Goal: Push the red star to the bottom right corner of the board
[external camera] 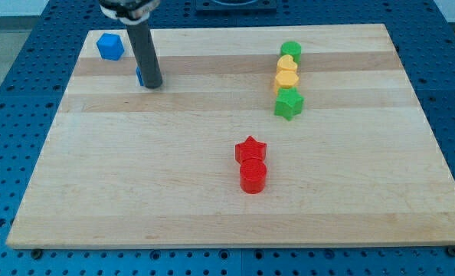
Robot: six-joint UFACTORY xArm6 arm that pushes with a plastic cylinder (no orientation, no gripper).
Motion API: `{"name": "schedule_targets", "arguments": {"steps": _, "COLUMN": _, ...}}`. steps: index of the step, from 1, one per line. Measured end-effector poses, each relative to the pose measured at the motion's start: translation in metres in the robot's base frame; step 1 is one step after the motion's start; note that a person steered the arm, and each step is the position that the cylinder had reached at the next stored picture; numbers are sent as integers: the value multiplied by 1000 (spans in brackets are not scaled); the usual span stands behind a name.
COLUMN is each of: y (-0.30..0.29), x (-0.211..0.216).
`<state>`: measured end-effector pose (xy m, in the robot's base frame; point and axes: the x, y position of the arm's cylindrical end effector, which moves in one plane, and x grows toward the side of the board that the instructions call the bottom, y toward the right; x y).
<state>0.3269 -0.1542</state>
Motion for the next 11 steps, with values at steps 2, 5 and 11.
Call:
{"name": "schedule_targets", "arguments": {"steps": 2, "y": -40, "x": -55}}
{"name": "schedule_targets", "arguments": {"steps": 5, "y": 45, "x": -14}}
{"name": "schedule_targets", "arguments": {"steps": 11, "y": 108, "x": 118}}
